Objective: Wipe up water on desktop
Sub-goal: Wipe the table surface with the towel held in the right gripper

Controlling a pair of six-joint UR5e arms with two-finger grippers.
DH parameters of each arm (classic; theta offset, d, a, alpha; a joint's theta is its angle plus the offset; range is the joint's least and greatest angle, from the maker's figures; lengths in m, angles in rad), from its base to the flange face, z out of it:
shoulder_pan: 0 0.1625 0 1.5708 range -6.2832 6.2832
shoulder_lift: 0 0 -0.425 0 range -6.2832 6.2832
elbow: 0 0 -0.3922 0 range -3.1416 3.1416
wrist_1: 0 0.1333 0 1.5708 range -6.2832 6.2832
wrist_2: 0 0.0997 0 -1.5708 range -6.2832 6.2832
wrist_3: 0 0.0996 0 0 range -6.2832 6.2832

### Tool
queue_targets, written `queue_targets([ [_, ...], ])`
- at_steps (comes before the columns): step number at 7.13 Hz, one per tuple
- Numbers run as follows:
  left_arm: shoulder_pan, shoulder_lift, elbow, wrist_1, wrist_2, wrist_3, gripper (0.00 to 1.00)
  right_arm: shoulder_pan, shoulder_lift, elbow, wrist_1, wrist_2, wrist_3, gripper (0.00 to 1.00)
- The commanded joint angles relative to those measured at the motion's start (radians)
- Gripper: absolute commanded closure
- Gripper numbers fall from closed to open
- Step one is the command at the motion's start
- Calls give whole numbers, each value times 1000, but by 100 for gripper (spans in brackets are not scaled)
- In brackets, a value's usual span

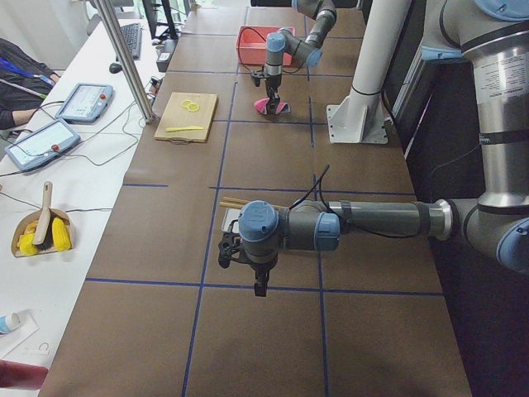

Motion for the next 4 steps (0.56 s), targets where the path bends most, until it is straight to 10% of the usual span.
queue_targets([
  [1, 0, 0, 6, 0, -2, 1, 0, -21, 108, -69, 11, -1, 91, 100],
  [4, 0, 1, -1, 0, -5, 1, 0, -3, 26, -35, 3, 12, 81, 100],
])
